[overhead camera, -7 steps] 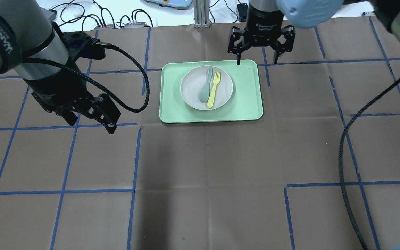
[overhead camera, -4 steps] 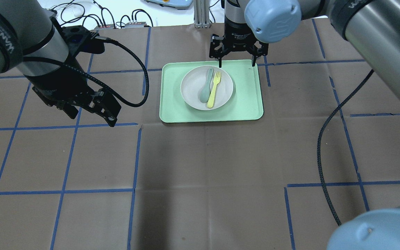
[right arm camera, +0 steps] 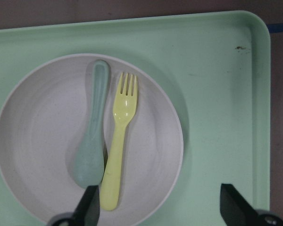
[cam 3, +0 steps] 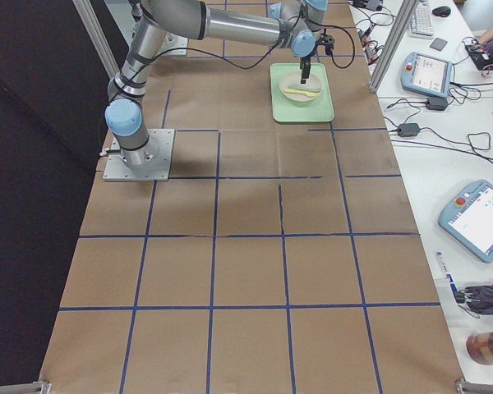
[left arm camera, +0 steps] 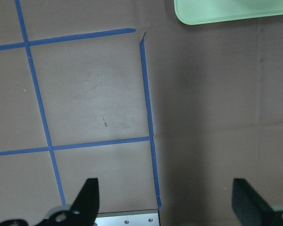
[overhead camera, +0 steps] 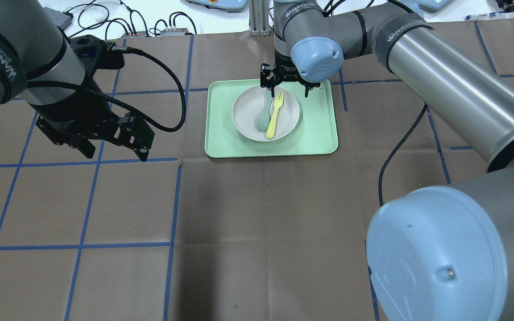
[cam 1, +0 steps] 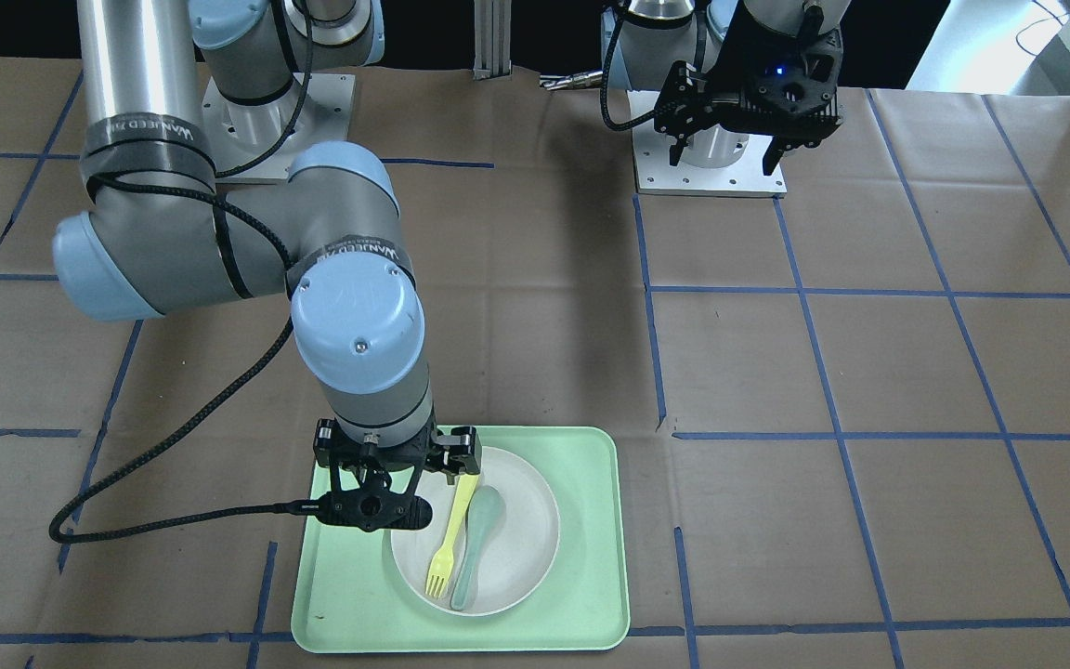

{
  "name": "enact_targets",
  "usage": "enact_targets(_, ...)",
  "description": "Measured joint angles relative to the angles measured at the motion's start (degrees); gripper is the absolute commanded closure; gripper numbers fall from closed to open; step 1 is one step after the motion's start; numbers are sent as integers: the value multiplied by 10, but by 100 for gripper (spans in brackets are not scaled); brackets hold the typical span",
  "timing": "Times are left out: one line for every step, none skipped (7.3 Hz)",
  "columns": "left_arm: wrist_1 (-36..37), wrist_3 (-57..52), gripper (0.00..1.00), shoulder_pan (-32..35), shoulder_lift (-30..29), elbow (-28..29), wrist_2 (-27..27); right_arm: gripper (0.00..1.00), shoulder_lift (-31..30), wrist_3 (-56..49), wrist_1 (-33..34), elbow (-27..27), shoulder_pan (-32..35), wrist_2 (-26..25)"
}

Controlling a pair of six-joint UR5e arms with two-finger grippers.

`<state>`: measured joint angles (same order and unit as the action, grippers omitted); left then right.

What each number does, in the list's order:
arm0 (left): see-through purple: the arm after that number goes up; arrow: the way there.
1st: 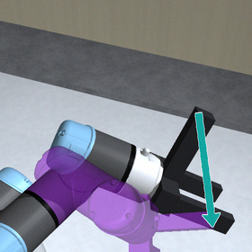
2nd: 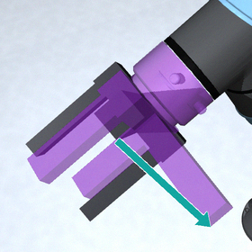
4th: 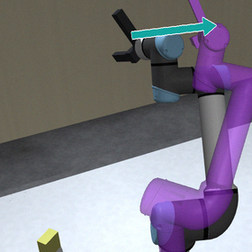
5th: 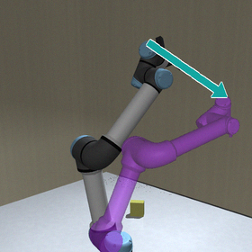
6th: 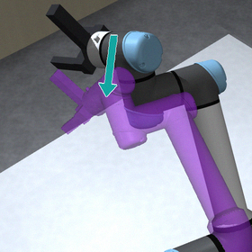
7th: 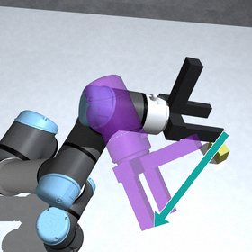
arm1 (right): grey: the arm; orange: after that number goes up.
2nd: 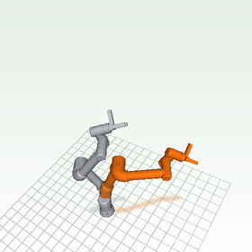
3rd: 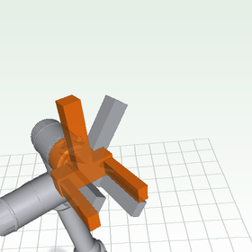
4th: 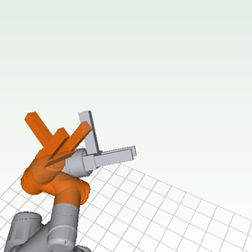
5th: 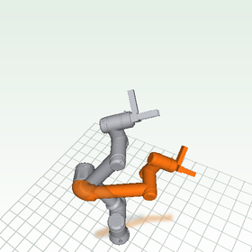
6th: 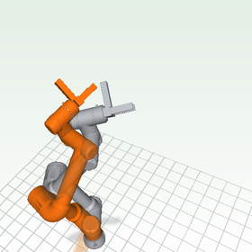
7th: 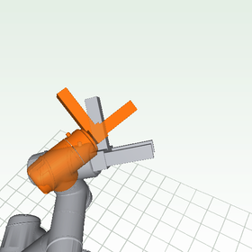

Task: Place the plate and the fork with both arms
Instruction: 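Lower the right gripper over the yellow fork on the plate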

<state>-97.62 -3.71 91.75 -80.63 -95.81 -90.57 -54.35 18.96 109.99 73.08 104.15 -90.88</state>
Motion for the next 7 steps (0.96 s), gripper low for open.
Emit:
enact_targets(0,-1,1,0,0,-2,1,27,9,7,12,0,0,0)
enact_targets(1,-2,1,-1,0,-3,1,31,18,10,22,0,1,-1)
enact_targets(1,-4,1,-1,-1,-5,2,38,26,11,35,0,4,-1)
enact_targets(1,-3,1,-1,0,-10,2,43,35,11,49,0,7,-1)
enact_targets(1,0,1,-1,0,-14,4,43,43,12,61,0,10,-1)
enact_targets(10,3,1,-1,0,-16,5,43,48,12,66,0,11,-1)
enact_targets(34,5,1,-1,0,-17,5,43,53,12,69,0,14,-1)
